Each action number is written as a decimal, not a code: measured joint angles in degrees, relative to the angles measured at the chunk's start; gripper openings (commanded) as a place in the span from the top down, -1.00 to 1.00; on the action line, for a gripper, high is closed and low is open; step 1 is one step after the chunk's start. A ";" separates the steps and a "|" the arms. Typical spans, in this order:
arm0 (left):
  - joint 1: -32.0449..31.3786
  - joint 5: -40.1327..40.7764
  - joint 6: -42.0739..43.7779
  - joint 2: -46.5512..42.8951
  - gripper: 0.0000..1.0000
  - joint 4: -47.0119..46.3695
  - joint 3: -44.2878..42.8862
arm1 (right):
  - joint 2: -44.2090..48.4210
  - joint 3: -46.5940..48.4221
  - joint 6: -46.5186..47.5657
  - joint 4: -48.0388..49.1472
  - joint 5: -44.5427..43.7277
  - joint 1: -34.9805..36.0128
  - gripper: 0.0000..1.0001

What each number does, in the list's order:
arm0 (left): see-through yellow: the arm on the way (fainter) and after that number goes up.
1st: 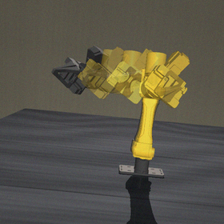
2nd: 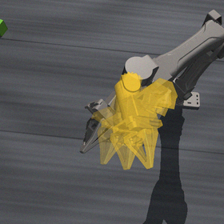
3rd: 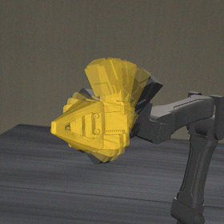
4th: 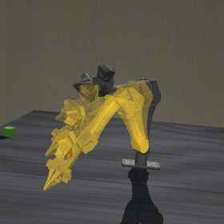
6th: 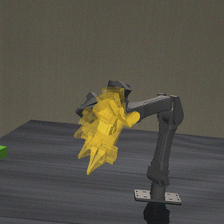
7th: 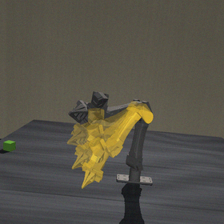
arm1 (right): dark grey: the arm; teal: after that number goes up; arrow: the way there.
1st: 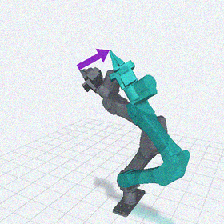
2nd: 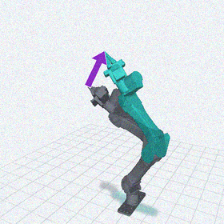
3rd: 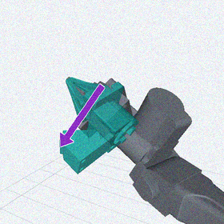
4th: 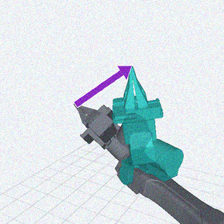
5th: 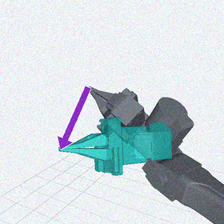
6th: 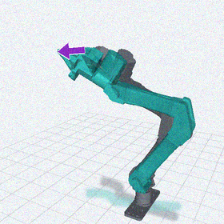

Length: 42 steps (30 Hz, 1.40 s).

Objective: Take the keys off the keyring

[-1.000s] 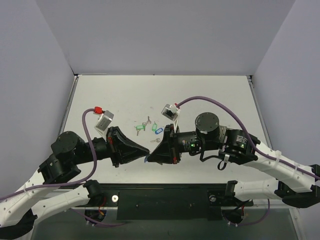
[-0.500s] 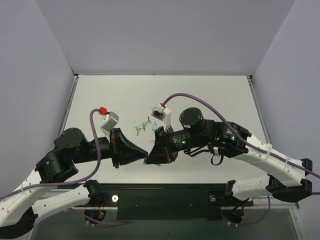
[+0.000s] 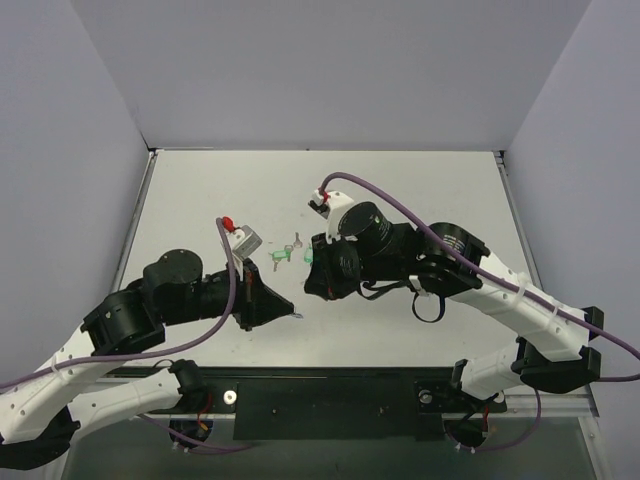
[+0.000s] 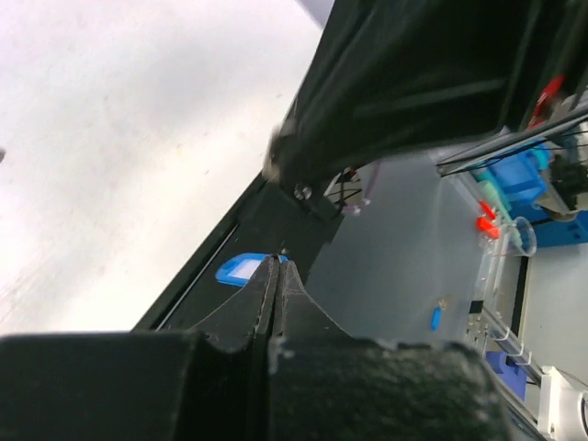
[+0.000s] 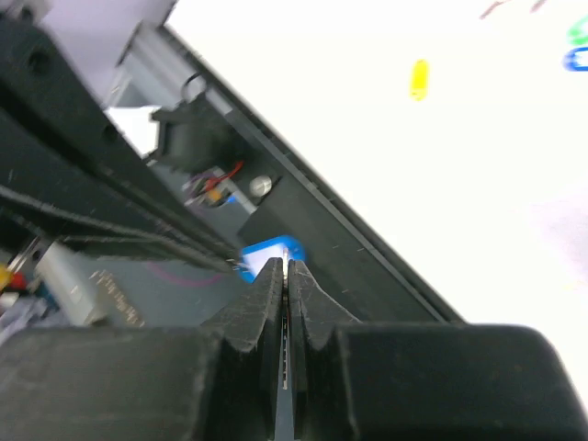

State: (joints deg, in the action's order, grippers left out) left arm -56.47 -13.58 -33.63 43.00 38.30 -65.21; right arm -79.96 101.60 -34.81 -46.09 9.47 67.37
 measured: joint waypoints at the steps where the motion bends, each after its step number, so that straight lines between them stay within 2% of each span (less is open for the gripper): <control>1: -0.26 1.11 -0.07 0.28 1.00 1.55 0.00 | -0.20 0.42 0.28 -0.50 -2.51 -0.33 1.00; 8: -0.59 10.78 -1.36 1.97 1.00 8.87 -0.52 | -0.07 0.28 0.57 -3.17 -11.78 -0.96 1.00; 15: -0.59 17.42 -3.54 1.27 1.00 10.05 -0.52 | 1.86 -2.32 0.57 -3.67 -14.82 -0.96 1.00; 22: -0.59 28.24 -6.12 1.86 1.00 12.50 -0.50 | 2.86 -5.29 0.04 -3.39 -16.41 -0.96 1.00; 29: -0.48 35.95 -6.67 6.14 1.00 9.68 2.32 | 4.13 -8.31 -1.55 -2.78 -18.12 -0.96 1.00; 35: 2.01 37.81 -6.16 12.68 1.00 4.94 5.09 | 7.48 -11.37 -3.06 -2.47 -20.11 -0.96 1.00; 37: 3.85 37.66 -5.73 15.06 0.58 2.56 5.86 | 8.76 -12.26 -3.48 -2.49 -20.79 -0.96 1.00; 39: 6.38 37.07 -4.94 17.49 0.03 0.46 6.51 | 9.77 -12.94 -4.02 -2.49 -21.24 -0.96 1.00; 40: 7.67 36.59 -4.48 18.62 -0.06 -0.11 6.67 | 10.10 -13.11 -4.22 -2.49 -21.35 -0.96 1.00; 42: 10.47 34.99 -4.20 21.29 -0.35 -1.75 6.71 | 10.71 -13.46 -4.44 -2.49 -21.66 -0.96 1.00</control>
State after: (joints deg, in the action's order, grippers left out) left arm -46.00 21.41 -37.82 64.29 36.56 -58.50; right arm -69.25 88.14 -39.24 -48.58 -12.19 66.41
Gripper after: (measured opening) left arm 0.497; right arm 0.005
